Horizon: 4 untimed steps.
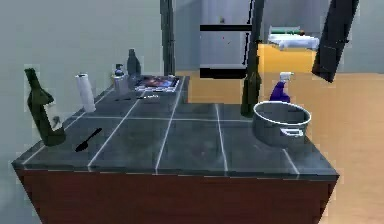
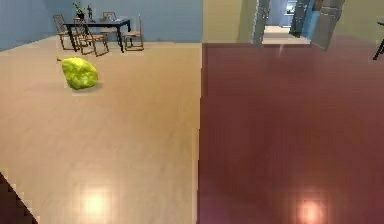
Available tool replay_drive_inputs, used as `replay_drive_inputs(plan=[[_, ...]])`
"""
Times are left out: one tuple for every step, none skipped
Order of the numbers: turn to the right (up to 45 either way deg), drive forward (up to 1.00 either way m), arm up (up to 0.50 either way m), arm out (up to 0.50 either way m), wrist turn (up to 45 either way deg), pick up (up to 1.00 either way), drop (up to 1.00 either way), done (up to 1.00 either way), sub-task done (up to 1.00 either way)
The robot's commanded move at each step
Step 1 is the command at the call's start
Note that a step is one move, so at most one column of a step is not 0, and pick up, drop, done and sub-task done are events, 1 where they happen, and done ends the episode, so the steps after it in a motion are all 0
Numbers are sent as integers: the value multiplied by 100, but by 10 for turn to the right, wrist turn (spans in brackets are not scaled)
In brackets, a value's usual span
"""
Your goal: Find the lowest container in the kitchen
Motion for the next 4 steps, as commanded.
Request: replay_drive_inputs(plan=[[450,0,0,0,0,0,0,0,0],[450,0,0,0,0,0,0,0,0],[0,60,0,0,0,0,0,0,0],[-270,0,0,0,0,0,0,0,0]])
